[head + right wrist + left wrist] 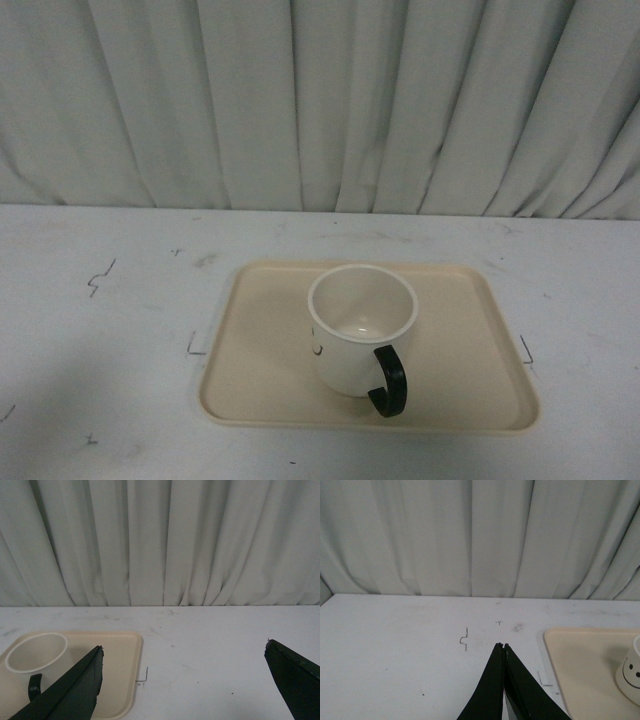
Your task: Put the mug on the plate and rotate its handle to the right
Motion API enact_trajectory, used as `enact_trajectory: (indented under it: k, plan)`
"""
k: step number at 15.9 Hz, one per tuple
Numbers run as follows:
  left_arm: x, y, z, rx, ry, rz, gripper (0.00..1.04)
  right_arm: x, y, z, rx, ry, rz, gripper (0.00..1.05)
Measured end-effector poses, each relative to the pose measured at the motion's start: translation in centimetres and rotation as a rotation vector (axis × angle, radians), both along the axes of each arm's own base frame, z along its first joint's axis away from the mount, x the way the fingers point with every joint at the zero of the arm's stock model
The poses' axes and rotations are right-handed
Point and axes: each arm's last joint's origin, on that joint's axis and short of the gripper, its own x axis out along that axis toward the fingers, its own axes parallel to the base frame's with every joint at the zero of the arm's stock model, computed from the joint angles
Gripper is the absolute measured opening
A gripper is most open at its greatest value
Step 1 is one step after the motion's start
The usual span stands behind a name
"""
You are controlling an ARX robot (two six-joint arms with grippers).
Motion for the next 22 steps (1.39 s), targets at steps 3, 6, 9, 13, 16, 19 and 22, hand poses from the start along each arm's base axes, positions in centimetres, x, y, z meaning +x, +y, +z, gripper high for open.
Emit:
enact_trajectory:
  k: [3,6,9,13,16,19,22]
  plan:
    - [-0.6,0.0,0.6,0.000,-0.041,0.000,0.02,0.0,0.0,0.0,0.000,0.000,0.000,0.98]
    - [-1.3,0.0,0.7,0.000,-0.038,0.000,0.02,0.0,0.0,0.0,0.000,0.000,0.000,0.98]
    - [-1.9,0.0,0.9,0.000,-0.048,-0.001,0.02,0.0,0.0,0.0,0.000,0.000,0.000,0.98]
    - [-2.9,0.0,0.9,0.000,-0.048,-0.001,0.02,0.0,0.0,0.0,0.000,0.000,0.000,0.98]
    - [-3.2,0.0,0.8,0.000,-0.047,0.000,0.02,0.0,0.0,0.0,0.000,0.000,0.000,0.98]
    - [-4.3,0.0,0.9,0.000,-0.060,0.000,0.02,0.0,0.0,0.0,0.000,0.001,0.000,0.98]
    - [-4.3,0.0,0.5,0.000,-0.039,0.000,0.09,0.0,0.0,0.0,0.000,0.000,0.000,0.98]
